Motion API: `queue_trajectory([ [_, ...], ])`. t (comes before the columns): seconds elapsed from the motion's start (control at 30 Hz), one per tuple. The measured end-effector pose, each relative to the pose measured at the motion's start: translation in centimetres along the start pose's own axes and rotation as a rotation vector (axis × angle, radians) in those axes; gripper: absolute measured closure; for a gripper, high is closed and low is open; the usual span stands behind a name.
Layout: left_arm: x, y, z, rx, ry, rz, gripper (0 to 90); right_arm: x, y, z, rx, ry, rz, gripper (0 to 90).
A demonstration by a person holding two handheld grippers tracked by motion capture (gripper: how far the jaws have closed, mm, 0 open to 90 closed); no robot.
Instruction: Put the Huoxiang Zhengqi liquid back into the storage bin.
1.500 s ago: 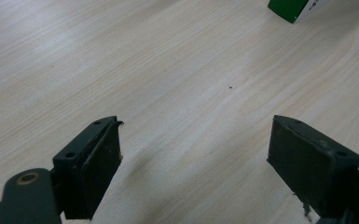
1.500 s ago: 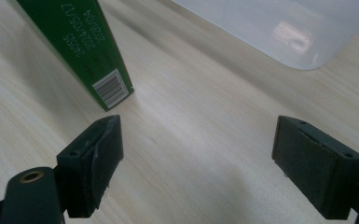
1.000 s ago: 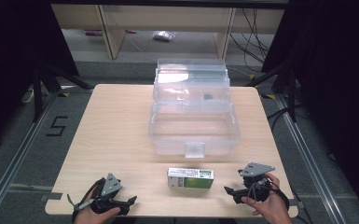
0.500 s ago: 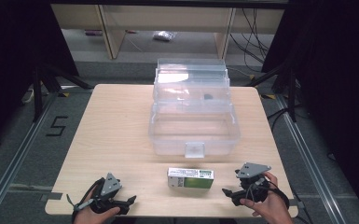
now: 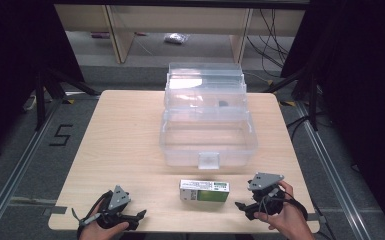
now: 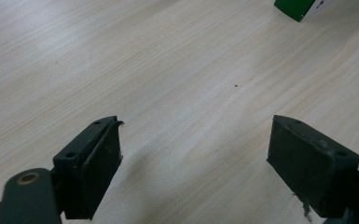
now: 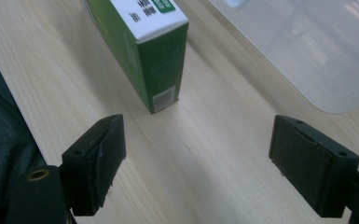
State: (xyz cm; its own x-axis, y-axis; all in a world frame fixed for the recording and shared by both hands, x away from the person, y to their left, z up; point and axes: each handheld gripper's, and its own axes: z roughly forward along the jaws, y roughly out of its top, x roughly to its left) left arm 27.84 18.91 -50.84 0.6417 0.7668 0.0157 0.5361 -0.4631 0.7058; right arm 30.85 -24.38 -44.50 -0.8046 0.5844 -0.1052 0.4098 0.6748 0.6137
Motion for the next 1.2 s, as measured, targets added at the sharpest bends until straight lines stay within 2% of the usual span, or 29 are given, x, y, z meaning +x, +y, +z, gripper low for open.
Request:
queue_trajectory([
  [0.07, 0.0, 0.0, 0.0, 0.001, 0.007, 0.0, 16.6, 0.2, 0.5, 0.0, 0.006, -0.007, -0.004, 19.6],
  [0.1, 0.0, 0.0, 0.0, 0.007, 0.008, 0.003, 16.6, 0.2, 1.1, -0.2, 0.022, 0.001, -0.028, 19.5],
  [0.2, 0.1, 0.0, -0.1, 0.003, -0.005, -0.002, 16.6, 0.5, 1.9, -0.1, 0.03, 0.0, -0.021, 19.7],
  [0.27, 0.0, -0.1, 0.1, -0.009, 0.01, -0.014, 16.6, 0.5, 2.2, -0.1, 0.035, 0.004, -0.034, 19.7],
  [0.3, 0.0, -0.1, 0.0, -0.008, 0.001, -0.012, 16.6, 0.5, 2.4, 0.0, 0.042, -0.015, -0.052, 19.7],
  [0.37, 0.1, 0.0, 0.0, 0.001, 0.002, 0.0, 16.6, 0.6, 3.1, 0.1, 0.06, -0.001, -0.074, 19.9],
  [0.4, 0.1, 0.0, 0.0, 0.001, 0.002, 0.0, 16.6, 0.8, 3.2, 0.3, 0.052, 0.012, -0.074, 19.9],
  [0.47, 0.0, -0.1, 0.1, -0.003, 0.001, -0.012, 16.6, 0.9, 3.4, 0.4, 0.055, 0.019, -0.073, 20.2],
  [0.53, 0.1, -0.1, 0.0, -0.003, -0.001, -0.001, 16.6, 0.8, 3.9, 0.5, 0.084, 0.015, -0.105, 20.4],
  [0.6, 0.1, -0.1, 0.0, -0.006, -0.002, -0.002, 16.6, 0.9, 4.4, 0.8, 0.081, 0.018, -0.102, 20.2],
  [0.63, -0.1, -0.1, 0.0, -0.015, -0.009, -0.021, 16.6, 1.0, 4.6, 0.9, 0.09, 0.026, -0.111, 20.3],
  [0.77, 0.1, -0.1, 0.0, -0.004, -0.006, 0.0, 16.6, 1.3, 5.9, 1.1, 0.105, 0.044, -0.138, 20.3],
  [0.83, 0.0, -0.1, 0.1, -0.02, -0.009, -0.02, 16.6, 1.3, 6.1, 1.2, 0.108, 0.048, -0.148, 20.3],
  [0.87, 0.1, -0.1, 0.0, -0.005, -0.011, -0.002, 16.6, 1.4, 6.3, 1.3, 0.11, 0.062, -0.162, 20.4],
  [0.9, 0.1, -0.1, 0.0, -0.006, -0.002, -0.002, 16.6, 1.4, 6.7, 1.4, 0.113, 0.057, -0.161, 20.3],
  [0.93, 0.1, -0.1, 0.0, -0.006, -0.002, -0.002, 16.6, 1.5, 6.9, 1.5, 0.12, 0.059, -0.147, 19.7],
  [1.0, 0.1, -0.1, 0.0, -0.008, -0.009, -0.004, 16.6, 1.6, 7.0, 1.6, 0.128, 0.068, -0.15, 19.2],
  [1.03, 0.1, -0.1, 0.1, -0.008, -0.002, -0.008, 16.6, 1.5, 7.3, 1.8, 0.128, 0.07, -0.171, 19.2],
  [1.1, 0.1, -0.1, 0.0, -0.01, -0.007, -0.009, 16.6, 1.6, 7.4, 1.8, 0.135, 0.08, -0.165, 19.2],
  [1.2, 0.1, -0.1, 0.0, -0.005, -0.012, -0.005, 16.6, 1.6, 7.8, 2.0, 0.134, 0.082, -0.187, 19.0],
])
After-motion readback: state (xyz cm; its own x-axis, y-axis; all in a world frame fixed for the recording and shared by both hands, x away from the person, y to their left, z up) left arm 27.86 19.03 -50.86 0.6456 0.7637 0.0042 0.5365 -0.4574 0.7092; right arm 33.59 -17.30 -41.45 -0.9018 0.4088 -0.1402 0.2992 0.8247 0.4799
